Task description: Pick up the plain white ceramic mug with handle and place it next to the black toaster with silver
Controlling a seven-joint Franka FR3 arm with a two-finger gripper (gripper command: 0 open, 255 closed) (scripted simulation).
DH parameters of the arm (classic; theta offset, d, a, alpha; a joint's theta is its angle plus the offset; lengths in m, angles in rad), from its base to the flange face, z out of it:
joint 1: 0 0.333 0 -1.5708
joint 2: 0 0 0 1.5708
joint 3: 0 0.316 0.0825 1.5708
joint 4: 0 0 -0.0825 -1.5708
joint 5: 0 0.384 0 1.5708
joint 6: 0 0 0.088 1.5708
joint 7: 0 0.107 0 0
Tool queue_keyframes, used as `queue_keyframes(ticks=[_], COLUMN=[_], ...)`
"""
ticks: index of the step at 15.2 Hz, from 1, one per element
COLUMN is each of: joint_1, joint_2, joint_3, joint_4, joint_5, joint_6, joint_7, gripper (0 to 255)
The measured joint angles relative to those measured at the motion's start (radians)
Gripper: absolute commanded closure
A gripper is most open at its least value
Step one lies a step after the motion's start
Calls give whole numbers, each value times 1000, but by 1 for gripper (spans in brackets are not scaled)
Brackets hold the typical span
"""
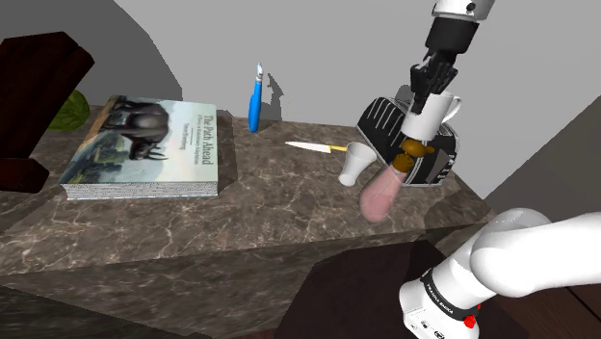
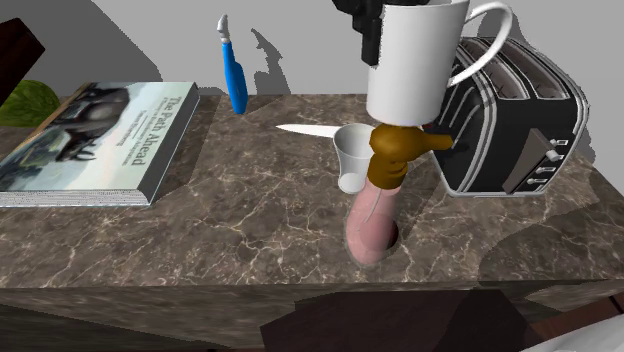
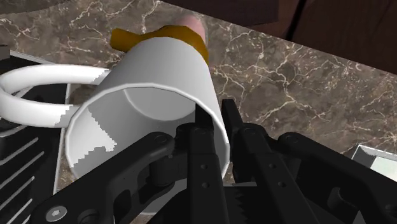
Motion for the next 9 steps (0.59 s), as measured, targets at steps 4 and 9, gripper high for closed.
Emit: queue_keyframes(ticks=[4,9], joint_1=[-24,-59], joint_2=[-41,-83], joint_3=[-77,-187], joint_4=[-31,-56], joint_5=[-59,-149], joint_6=[-12,-24], joint_7=[-97,-233], gripper=[255,255])
